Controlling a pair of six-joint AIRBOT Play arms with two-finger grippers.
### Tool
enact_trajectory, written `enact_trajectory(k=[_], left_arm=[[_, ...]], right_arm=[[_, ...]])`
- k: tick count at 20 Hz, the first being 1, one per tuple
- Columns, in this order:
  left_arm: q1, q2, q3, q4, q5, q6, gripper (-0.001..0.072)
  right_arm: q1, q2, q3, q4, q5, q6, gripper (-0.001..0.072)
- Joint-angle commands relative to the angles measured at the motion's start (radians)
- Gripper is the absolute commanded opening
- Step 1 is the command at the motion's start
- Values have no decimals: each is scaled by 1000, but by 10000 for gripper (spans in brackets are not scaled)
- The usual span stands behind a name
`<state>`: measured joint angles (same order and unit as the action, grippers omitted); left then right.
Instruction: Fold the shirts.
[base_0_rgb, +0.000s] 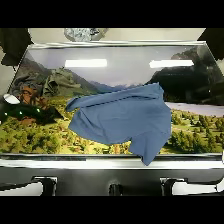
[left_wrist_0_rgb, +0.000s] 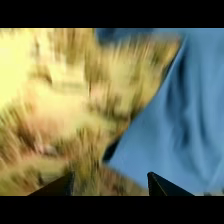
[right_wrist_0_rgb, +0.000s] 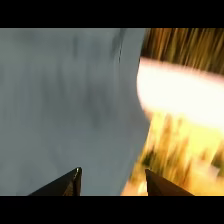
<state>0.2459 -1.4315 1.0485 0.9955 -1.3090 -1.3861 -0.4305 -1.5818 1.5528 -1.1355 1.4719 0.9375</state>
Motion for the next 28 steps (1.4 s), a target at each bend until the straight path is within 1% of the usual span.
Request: enact_trajectory(k=[1, 2, 3, 5, 6, 8, 9, 10, 11, 12, 14, 16, 17, 19, 20, 21, 22, 23, 24, 25, 26, 27, 28], left_arm=[[-45, 16, -173, -89, 55, 45, 532], [-72, 16, -196, -97, 91, 45, 532], [-99, 15, -213, -97, 121, 45, 532], [-143, 11, -223, -99, 185, 40, 527], [-158, 11, -223, -99, 216, 38, 492], [-175, 11, -223, -98, 285, -3, 355], [-180, 10, -223, -98, 315, -14, 300], [-186, 8, -223, -98, 336, -33, 273], [-187, 6, -223, -98, 346, -35, 113], [-188, 6, -223, -98, 345, -35, 24], [-186, 9, -222, -95, 333, -35, 23], [-186, 14, -221, -94, 325, -27, 23], [-186, 16, -221, -95, 322, -21, 23], [-187, 24, -220, -95, 310, 3, 23], [-186, 32, -220, -95, 307, 3, 23], [-185, 42, -213, -95, 307, 3, 23], [-185, 54, -197, -95, 303, 3, 22], [-185, 69, -170, -95, 290, 6, 22], [-185, 93, -128, -94, 276, 29, 20], [-185, 129, -77, -77, 269, 35, 19], [-185, 179, -14, -43, 270, 33, 19], [-185, 243, 71, -3, 274, 32, 19], [-185, 306, 164, 38, 284, 23, 18]], right_arm=[[-42, 5, -89, -49, 173, -36, 552], [-42, 6, -106, -45, 168, -36, 585], [-42, 6, -120, -47, 167, -37, 602], [-42, 6, -141, -72, 158, -46, 603], [-42, 6, -154, -88, 150, -46, 603], [-42, 7, -206, -108, 126, -45, 605], [-42, 8, -242, -107, 113, -44, 642], [-42, 9, -283, -107, 98, -44, 672], [-42, 9, -327, -106, 79, -44, 672], [-42, 9, -364, -106, 58, -44, 671], [-42, 9, -448, -68, -19, -39, 660], [-42, 9, -517, 50, -95, -42, 657], [-42, 9, -539, 97, -132, -52, 629], [-31, 8, -555, 113, -198, -38, 575], [-20, 9, -555, 113, -208, -19, 478], [-7, 8, -555, 118, -211, -10, 358], [4, 10, -552, 119, -191, -18, 87], [9, 11, -537, 118, -162, -37, 37], [9, 19, -499, 118, -118, -92, 37], [9, 40, -444, 113, -83, -133, 37], [9, 80, -362, 98, -67, -150, 37], [9, 134, -256, 97, -86, -150, 36], [9, 194, -144, 100, -135, -151, 36]])
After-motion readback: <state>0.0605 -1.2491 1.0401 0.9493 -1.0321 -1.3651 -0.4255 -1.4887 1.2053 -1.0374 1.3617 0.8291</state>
